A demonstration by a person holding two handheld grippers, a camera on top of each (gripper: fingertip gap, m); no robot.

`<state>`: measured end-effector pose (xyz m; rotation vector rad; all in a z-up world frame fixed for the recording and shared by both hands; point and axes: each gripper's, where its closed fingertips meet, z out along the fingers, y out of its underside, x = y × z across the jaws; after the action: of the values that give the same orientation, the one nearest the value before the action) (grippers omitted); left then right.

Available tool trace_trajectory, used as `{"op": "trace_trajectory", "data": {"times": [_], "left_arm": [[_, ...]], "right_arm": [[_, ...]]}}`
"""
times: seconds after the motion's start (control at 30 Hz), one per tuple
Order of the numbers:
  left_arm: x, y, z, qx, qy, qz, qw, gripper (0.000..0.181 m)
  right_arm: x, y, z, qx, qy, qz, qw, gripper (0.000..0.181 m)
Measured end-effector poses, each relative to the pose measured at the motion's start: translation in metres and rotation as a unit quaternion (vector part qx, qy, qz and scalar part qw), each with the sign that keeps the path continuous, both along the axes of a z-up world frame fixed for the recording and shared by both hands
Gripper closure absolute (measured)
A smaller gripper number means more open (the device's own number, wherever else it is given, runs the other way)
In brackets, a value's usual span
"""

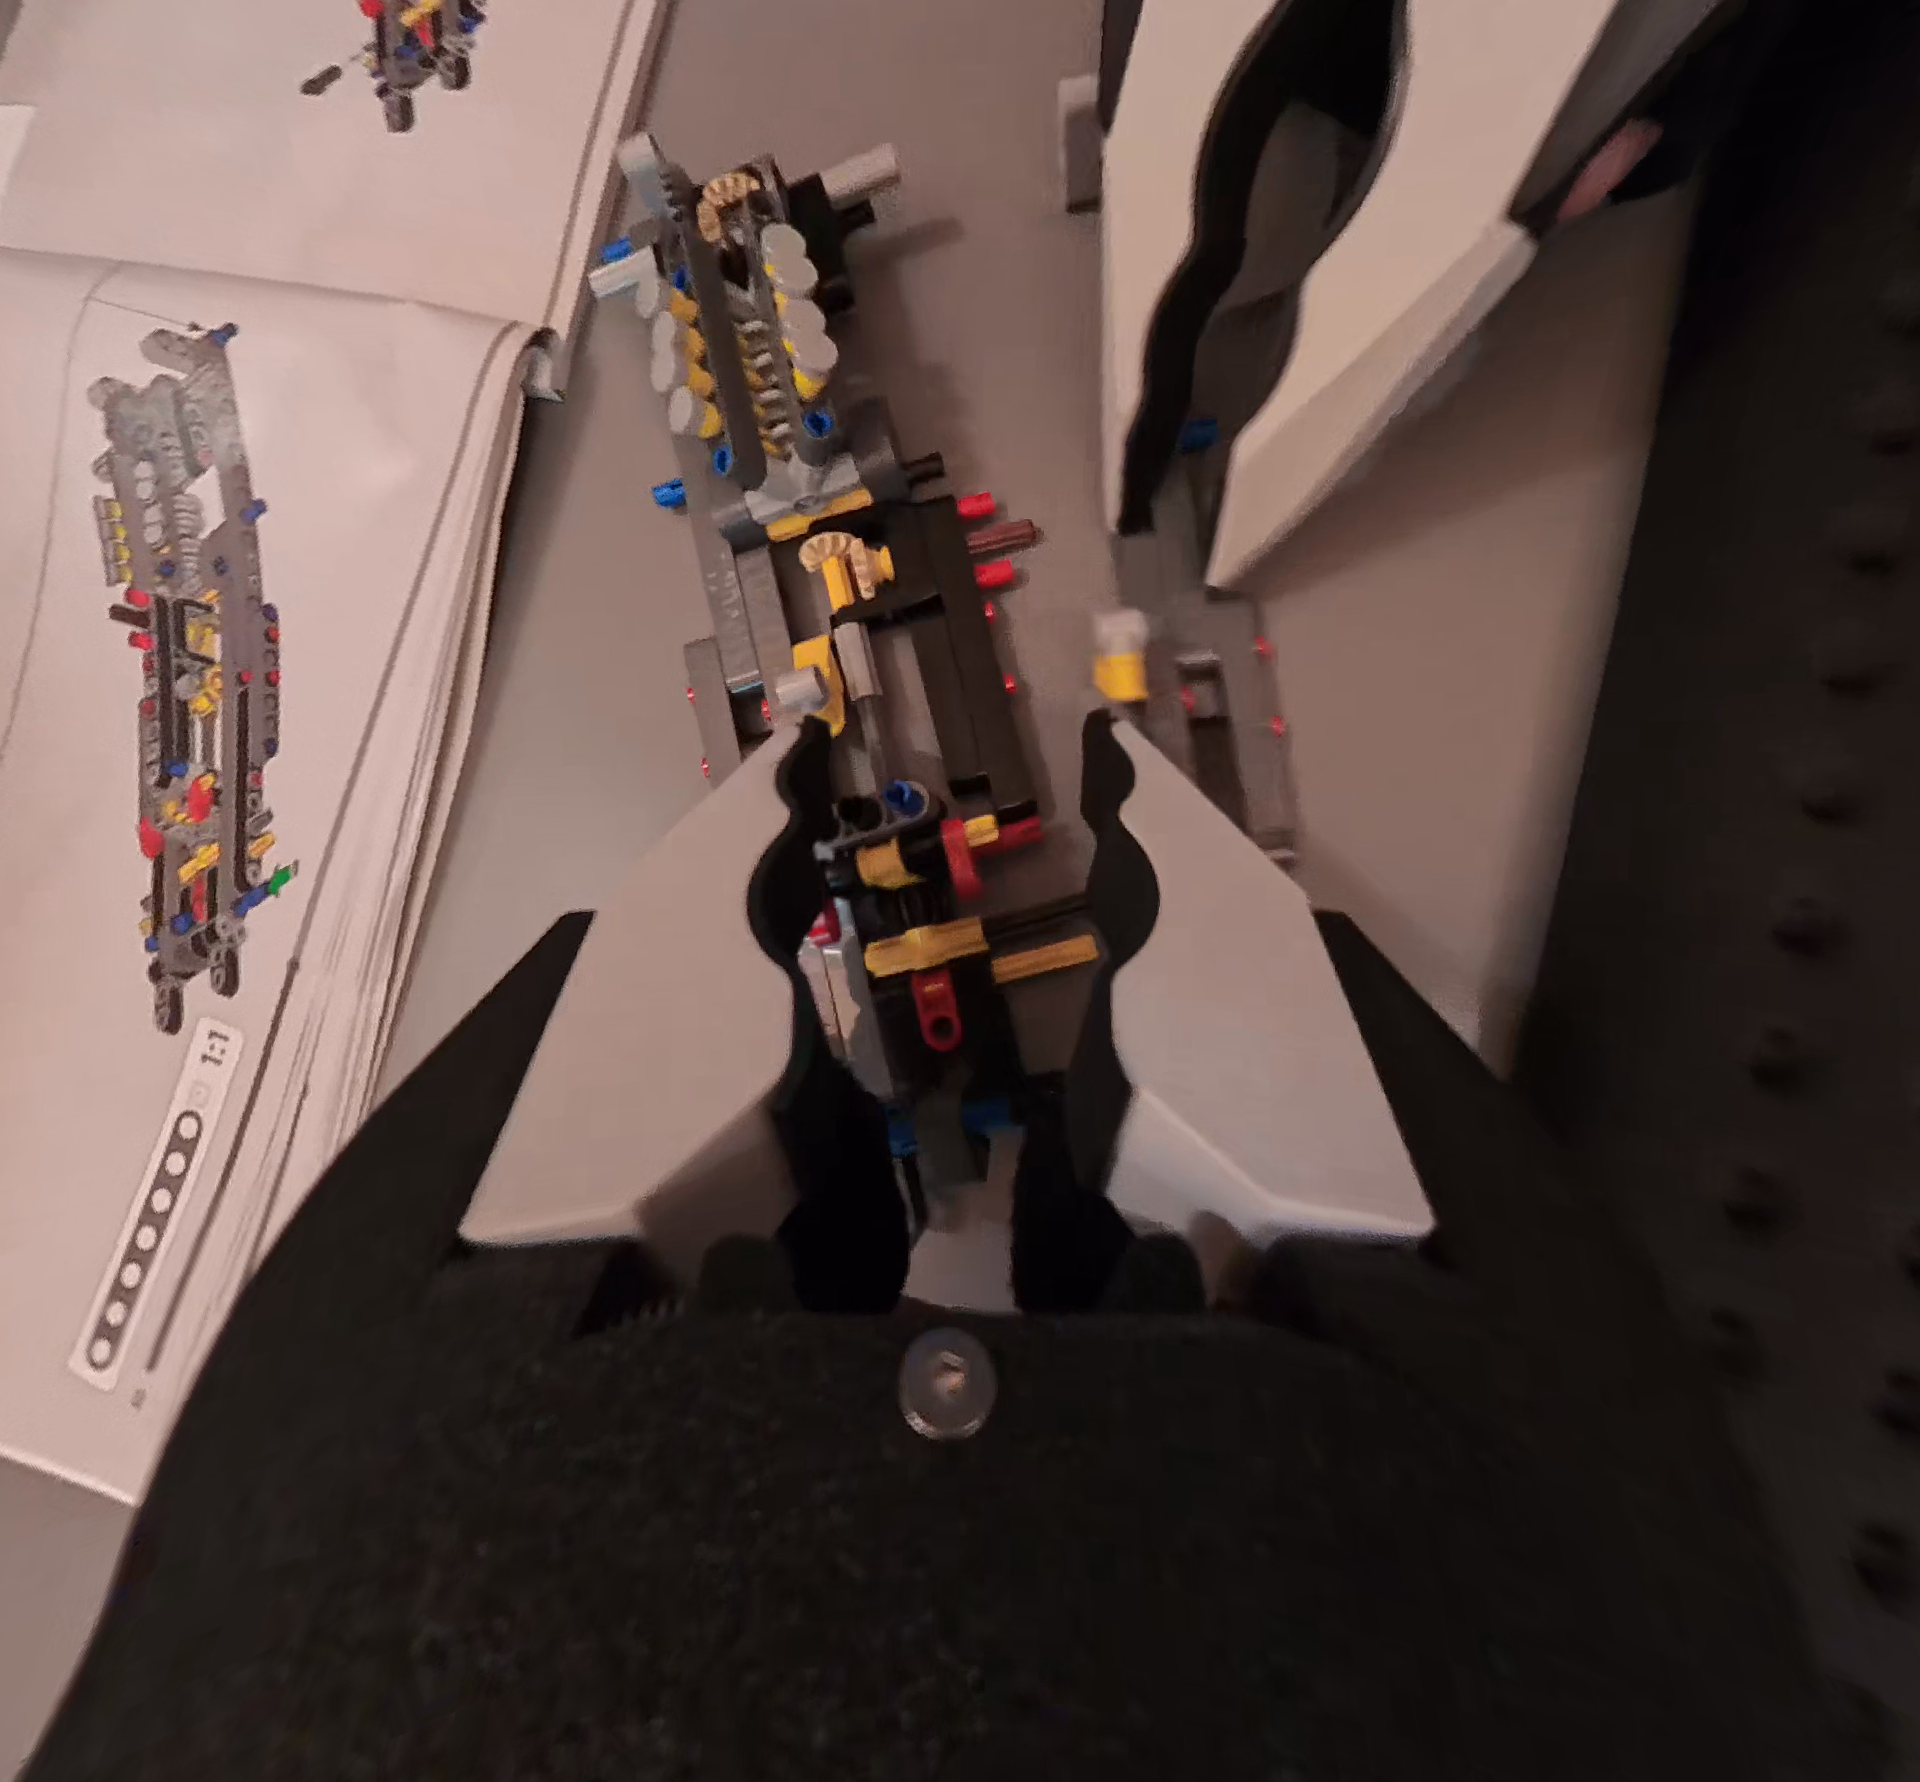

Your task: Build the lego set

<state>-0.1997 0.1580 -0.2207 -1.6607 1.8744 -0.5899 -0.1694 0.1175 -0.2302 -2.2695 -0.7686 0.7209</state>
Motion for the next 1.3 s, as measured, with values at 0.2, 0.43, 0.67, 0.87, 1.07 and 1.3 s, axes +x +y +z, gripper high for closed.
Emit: {"op": "trace_trajectory", "data": {"times": [0.2, 0.43, 0.67, 0.87, 1.07, 1.3], "left_arm": [[0.006, -0.001, -0.012, 0.013, 0.051, -0.026, 0.998, 0.141], [0.012, 0.004, -0.012, 0.035, 0.057, -0.013, 0.998, 0.152], [0.014, 0.004, -0.009, -0.053, 0.028, 0.016, 0.998, 0.154], [0.015, 0.004, -0.007, -0.113, -0.001, 0.024, 0.993, 0.154], [0.016, 0.003, -0.005, -0.161, -0.018, 0.024, 0.987, 0.155], [0.016, 0.001, -0.003, -0.187, -0.028, 0.016, 0.982, 0.161]], "right_arm": [[-0.007, -0.015, 0.001, 0.001, 0.005, 0.052, 0.999, 0.164], [0.015, 0.014, 0.012, 0.103, -0.045, -0.007, 0.994, 0.163], [0.021, 0.03, 0.005, 0.091, -0.142, -0.054, 0.984, 0.163], [0.024, 0.037, 0.005, 0.136, -0.21, -0.08, 0.965, 0.169], [0.023, 0.033, 0.013, 0.226, -0.284, -0.038, 0.931, 0.168], [0.023, 0.042, 0.014, 0.322, -0.408, 0.066, 0.851, 0.174]]}}
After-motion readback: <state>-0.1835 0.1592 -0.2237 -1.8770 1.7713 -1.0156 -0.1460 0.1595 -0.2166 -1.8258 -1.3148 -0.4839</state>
